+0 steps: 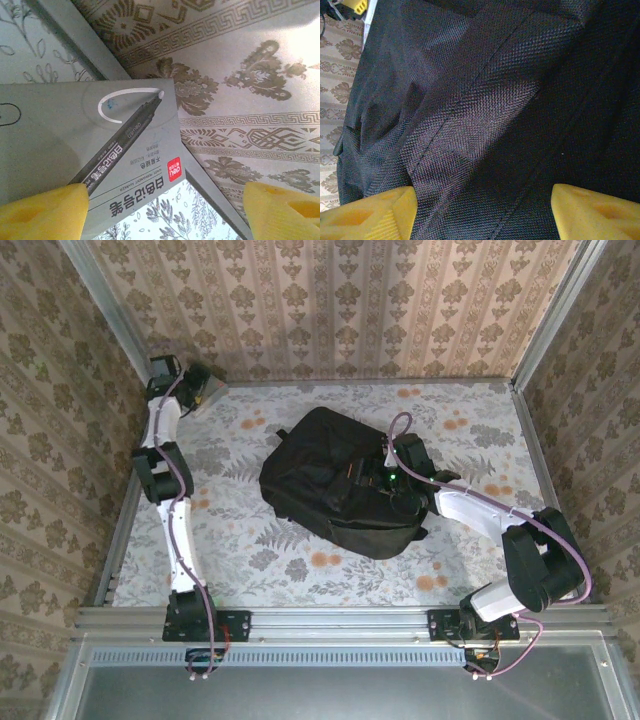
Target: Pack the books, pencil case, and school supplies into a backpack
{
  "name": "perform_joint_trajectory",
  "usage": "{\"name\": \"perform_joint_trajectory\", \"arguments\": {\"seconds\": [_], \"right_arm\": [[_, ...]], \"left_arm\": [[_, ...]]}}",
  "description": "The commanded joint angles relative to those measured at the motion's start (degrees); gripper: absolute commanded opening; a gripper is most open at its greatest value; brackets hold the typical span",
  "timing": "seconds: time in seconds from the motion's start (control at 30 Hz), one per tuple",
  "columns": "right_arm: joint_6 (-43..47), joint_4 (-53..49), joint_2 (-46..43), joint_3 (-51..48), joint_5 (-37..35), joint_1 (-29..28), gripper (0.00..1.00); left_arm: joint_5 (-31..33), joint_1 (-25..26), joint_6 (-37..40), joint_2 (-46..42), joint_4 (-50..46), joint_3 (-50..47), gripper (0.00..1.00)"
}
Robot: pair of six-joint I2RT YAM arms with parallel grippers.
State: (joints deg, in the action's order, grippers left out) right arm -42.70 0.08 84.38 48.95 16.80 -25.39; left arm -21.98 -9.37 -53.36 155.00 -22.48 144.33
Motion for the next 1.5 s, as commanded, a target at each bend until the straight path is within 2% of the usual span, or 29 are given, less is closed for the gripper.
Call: {"name": "perform_joint_trajectory", "arguments": {"seconds": [0.0,0.1,0.23,0.37,0.7,0.8,0.93,1.0,1.07,1.13,1.2,1.3,1.47], "right_arm": [[-1.47,1.07,-1.68,-0.15,1.40,-0.45,0.73],[-1.68,0.86,-3.65,-1.04,0.86,-0.46,0.73],[-2.11,0.54,-6.94,-2.32,0.58,-0.45,0.73],[-2.36,0.05,-10.19,-3.91,0.26,-0.56,0.73],[-1.42,-3.49,-20.41,-7.66,-1.42,-1.20,0.73],[-1.51,-3.92,-22.33,-8.96,-1.10,-1.40,0.74],[-1.60,-3.94,-24.63,-11.43,-1.65,-1.62,0.74],[-1.60,-3.94,-25.61,-12.37,-1.83,-1.68,0.74],[-1.64,-3.40,-26.18,-13.47,-1.93,-1.88,0.74],[-2.01,-2.84,-26.52,-14.43,-1.83,-1.95,0.74],[-2.55,-1.89,-26.79,-15.35,-1.44,-2.03,0.74],[-2.71,-1.13,-27.07,-15.83,-0.88,-2.25,0.74],[0.02,-2.71,-27.34,-13.97,0.37,-4.04,0.74]], "left_arm": [[-0.26,-1.16,-3.35,-1.45,-8.34,-5.54,0.82],[-0.87,-1.01,-5.04,-5.45,-7.34,-12.22,0.83],[-0.96,-0.84,-7.39,-10.22,-11.08,-18.17,0.84],[-1.58,-0.17,-8.87,-17.38,-12.28,-28.42,0.84],[4.82,3.04,-20.13,-45.50,-7.07,-73.80,0.85],[5.56,5.30,-21.71,-54.04,-5.25,-82.81,0.86],[8.58,6.75,-19.03,-65.02,-8.63,-86.48,0.89],[11.39,6.08,-13.10,-69.78,-9.85,-85.77,0.91],[14.24,5.63,-3.39,-71.65,-11.16,-82.87,0.92],[17.01,5.65,7.67,-70.87,-13.46,-78.81,0.93],[18.02,5.54,14.36,-69.15,-13.53,-76.92,0.94],[16.60,3.77,17.10,-64.47,-13.81,-75.68,0.95],[11.00,1.37,16.85,-56.68,-13.72,-74.40,0.95]]}}
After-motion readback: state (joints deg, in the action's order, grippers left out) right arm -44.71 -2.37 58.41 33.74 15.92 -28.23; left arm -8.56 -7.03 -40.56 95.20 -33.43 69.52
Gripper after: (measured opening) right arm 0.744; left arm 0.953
